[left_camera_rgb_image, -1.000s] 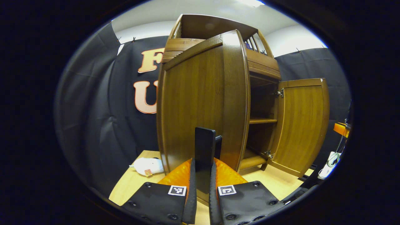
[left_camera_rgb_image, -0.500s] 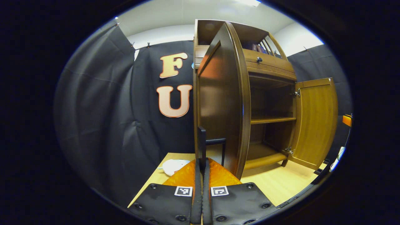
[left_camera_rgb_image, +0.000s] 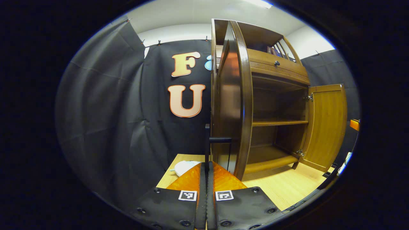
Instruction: Open the right door of the double-door shoe cabinet with the right hand, and open the left door with the left hand.
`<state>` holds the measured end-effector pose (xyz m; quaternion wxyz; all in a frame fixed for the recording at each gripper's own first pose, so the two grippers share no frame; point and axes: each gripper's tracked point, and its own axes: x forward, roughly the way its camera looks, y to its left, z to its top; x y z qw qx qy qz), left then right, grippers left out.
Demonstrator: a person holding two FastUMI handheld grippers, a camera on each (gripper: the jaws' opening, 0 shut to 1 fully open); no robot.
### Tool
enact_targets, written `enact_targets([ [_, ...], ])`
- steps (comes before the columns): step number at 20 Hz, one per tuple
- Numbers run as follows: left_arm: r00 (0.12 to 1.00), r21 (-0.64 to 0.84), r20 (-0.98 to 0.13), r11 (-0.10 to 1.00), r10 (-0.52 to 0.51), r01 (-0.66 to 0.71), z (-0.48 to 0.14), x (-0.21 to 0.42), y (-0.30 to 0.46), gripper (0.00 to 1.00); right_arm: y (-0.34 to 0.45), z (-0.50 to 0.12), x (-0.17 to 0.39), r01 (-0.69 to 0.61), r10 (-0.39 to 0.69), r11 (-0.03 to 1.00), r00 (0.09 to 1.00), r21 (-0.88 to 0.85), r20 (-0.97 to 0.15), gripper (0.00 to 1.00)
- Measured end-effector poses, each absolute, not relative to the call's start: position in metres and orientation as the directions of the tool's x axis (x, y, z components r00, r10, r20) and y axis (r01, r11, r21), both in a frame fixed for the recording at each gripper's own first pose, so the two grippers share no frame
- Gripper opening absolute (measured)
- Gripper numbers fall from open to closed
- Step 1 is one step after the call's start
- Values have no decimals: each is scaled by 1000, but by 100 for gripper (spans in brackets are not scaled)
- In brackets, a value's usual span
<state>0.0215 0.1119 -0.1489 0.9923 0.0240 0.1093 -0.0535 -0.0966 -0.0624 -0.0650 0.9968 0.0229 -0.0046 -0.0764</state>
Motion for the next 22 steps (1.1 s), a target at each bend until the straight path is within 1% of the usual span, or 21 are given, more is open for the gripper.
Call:
enact_targets([
  [1, 971, 39, -223, 995, -82, 93, -150, 18, 121, 7, -59, -64, -95, 145, -145, 988, 989, 49, 3, 89],
  [2, 971, 39, -227, 996, -68, 79, -151, 13, 129, 5, -56, -64, -94, 138, -138, 989, 990, 51, 2, 89],
  [3, 971, 21, -230, 997, -69, 76, -148, 7, 131, 7, -53, -63, -93, 130, -130, 990, 991, 51, -1, 89],
  [5, 970, -17, -235, 998, -58, 56, -141, -5, 135, 7, -49, -61, -90, 116, -116, 992, 993, 58, -8, 89],
  [7, 975, -24, -214, 998, -58, 54, -125, -7, 129, 7, -44, -57, -87, 102, -102, 992, 995, 68, -14, 89],
  [10, 976, -17, -203, 997, -79, 77, -101, -30, 100, 7, -40, -50, -82, 92, -90, 993, 996, 68, -27, 89],
  [13, 968, -51, -203, 989, -145, 138, -77, -38, 61, 7, -35, -38, -76, 71, -68, 995, 997, 66, -37, 89],
  [14, 967, -54, -203, 988, -153, 145, -69, -39, 53, 7, -34, -33, -74, 68, -66, 995, 997, 69, -39, 89],
  [17, 976, -21, -187, 994, -111, 109, -53, -40, 42, 7, -35, -11, -65, 59, -58, 995, 998, 79, -20, 89],
  [18, 978, -19, -176, 994, -110, 108, -47, -40, 34, 5, -35, -5, -64, 58, -58, 995, 998, 77, -13, 89],
  [19, 979, -12, -171, 994, -111, 111, -43, -39, 27, 15, -37, 1, -64, 60, -60, 996, 998, 69, -3, 89],
  [20, 980, 1, -170, 995, -103, 105, -43, -39, 24, 24, -37, 6, -64, 60, -60, 996, 998, 58, 6, 92],
  [21, 980, 9, -168, 994, -106, 109, -41, -39, 17, 33, -37, 9, -63, 58, -58, 997, 998, 51, 11, 89],
  [22, 981, 15, -167, 994, -100, 104, -39, -37, 12, 43, -37, 11, -64, 54, -55, 997, 998, 48, 15, 89],
])
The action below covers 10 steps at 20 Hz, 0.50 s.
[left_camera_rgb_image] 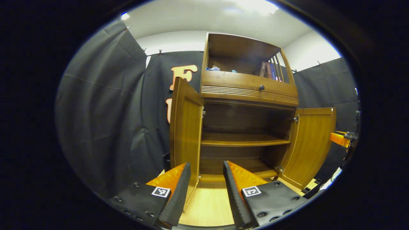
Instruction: Open the right door of the double-door shoe cabinet with the right hand, and open the left door with the left hand.
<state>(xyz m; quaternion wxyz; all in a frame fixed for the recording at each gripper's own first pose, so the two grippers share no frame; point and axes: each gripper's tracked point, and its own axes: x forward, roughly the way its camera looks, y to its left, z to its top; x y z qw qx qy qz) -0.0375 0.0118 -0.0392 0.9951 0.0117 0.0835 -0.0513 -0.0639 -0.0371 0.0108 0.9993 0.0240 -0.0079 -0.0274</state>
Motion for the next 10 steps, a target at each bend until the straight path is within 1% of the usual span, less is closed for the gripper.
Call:
enact_targets([
  [3, 983, 14, -154, 994, -101, 105, -30, -35, -3, 71, -36, 14, -64, 47, -48, 998, 999, 42, 17, 89],
  [6, 988, 12, -133, 997, -77, 79, -21, -33, -8, 99, -37, 12, -63, 48, -48, 998, 999, 41, 12, 89],
  [7, 989, 11, -128, 997, -76, 78, -18, -33, -11, 96, -38, 12, -63, 47, -47, 998, 999, 42, 8, 89],
  [8, 990, 12, -123, 997, -75, 77, -16, -33, -13, 99, -38, 11, -63, 47, -47, 998, 999, 41, 7, 89],
  [10, 991, 20, -116, 997, -72, 75, -12, -31, -17, 99, -41, 13, -63, 52, -52, 998, 999, 36, 11, 89],
])
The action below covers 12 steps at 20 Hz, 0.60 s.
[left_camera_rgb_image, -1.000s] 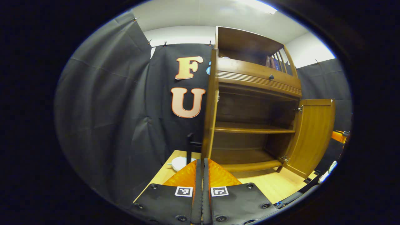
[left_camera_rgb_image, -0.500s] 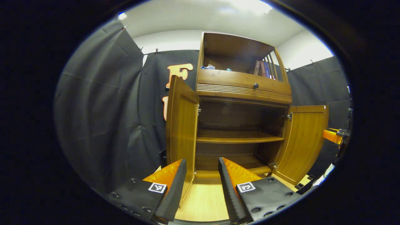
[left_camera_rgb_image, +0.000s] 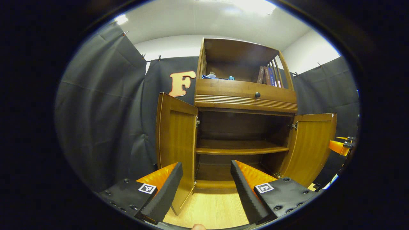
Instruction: Open the right door of the double-door shoe cabinet with the right hand, and open the left door with the left hand.
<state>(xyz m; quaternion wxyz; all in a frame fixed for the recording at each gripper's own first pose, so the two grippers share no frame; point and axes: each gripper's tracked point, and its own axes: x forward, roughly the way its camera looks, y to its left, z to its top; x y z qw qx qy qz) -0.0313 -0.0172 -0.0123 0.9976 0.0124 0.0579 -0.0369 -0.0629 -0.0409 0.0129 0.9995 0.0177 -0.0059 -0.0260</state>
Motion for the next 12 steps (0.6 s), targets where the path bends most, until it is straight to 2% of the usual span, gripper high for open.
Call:
enact_targets([
  [12, 996, 39, -70, 997, -58, 60, 11, -25, -25, 99, -28, 10, -53, 26, -26, 999, 1000, 23, 9, 89],
])
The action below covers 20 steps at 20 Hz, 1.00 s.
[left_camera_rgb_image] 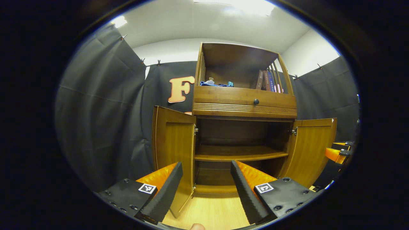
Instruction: Open the right door of the double-door shoe cabinet with the right hand, and open the left door with the left hand.
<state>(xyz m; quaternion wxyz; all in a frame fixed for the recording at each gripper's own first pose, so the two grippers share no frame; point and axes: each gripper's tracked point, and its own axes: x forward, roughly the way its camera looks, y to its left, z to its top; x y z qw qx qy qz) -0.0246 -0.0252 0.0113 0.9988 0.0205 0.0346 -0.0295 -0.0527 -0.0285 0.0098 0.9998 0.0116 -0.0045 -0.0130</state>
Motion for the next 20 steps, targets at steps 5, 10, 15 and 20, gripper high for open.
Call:
enact_targets([
  [5, 995, 51, -60, 996, -75, 78, 12, -27, -35, 99, -28, 11, -55, 21, -21, 999, 1000, 28, 9, 89],
  [10, 994, 43, -39, 993, -106, 108, 14, -23, -48, 99, -31, 14, -59, 19, -20, 999, 1000, 36, 17, 89],
  [15, 992, 33, -40, 992, -123, 124, 10, -15, -60, 99, -41, 12, -62, 30, -31, 999, 999, 34, 12, 89],
  [20, 992, 29, -41, 992, -121, 122, 1, -9, -64, 98, -52, 5, -66, 47, -47, 999, 999, 18, -2, 89],
])
